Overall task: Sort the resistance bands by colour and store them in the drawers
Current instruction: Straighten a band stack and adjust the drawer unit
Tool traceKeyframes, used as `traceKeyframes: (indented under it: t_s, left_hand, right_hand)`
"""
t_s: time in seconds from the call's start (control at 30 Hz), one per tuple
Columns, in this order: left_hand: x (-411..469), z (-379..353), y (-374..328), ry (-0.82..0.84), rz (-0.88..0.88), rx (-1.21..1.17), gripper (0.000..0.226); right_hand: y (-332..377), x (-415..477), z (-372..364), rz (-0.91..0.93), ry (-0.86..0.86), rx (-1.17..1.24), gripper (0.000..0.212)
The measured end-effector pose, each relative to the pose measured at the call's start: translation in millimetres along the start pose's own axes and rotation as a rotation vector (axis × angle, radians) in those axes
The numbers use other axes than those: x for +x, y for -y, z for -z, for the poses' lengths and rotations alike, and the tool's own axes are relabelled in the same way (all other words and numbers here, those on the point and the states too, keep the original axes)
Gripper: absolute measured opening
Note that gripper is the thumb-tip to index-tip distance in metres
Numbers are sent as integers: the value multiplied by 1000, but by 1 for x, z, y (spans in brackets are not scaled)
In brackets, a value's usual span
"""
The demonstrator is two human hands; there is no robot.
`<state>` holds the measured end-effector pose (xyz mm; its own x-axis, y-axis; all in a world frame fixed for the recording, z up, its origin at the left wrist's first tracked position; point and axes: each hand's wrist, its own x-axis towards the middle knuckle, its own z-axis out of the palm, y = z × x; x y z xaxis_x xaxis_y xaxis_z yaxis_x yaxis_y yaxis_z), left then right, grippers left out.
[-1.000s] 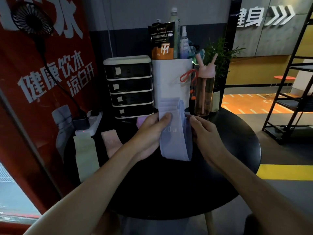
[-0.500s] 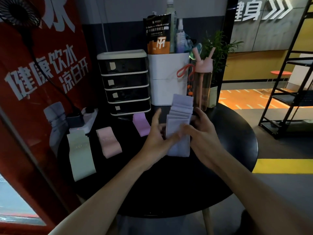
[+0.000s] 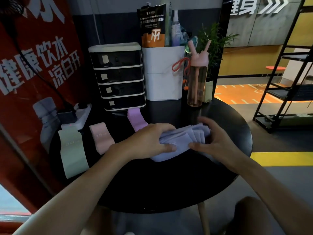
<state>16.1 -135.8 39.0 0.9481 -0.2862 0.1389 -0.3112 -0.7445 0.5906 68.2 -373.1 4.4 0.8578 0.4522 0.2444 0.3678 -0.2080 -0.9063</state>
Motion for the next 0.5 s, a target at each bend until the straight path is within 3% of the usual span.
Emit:
traceKeyframes:
  t_s: [0.1,0.17,0.37,0.5]
  left_hand:
    - [0,-10,-1,26,-12,162,44]
    - [-1,-13,-2,39,-30,273,48]
    - [-6,-10,-3,68,-10,392,66]
    - [-11,-9,-4,98,28,388,92]
  right_hand:
    - [-13,-7,-2,44,39,-215,62]
    - [-19,-9,-3,43,56,-249,58]
    - [-24,-4,-9,18,139,-205,99]
    - [-22,-1,-10,-12,147,-172,101]
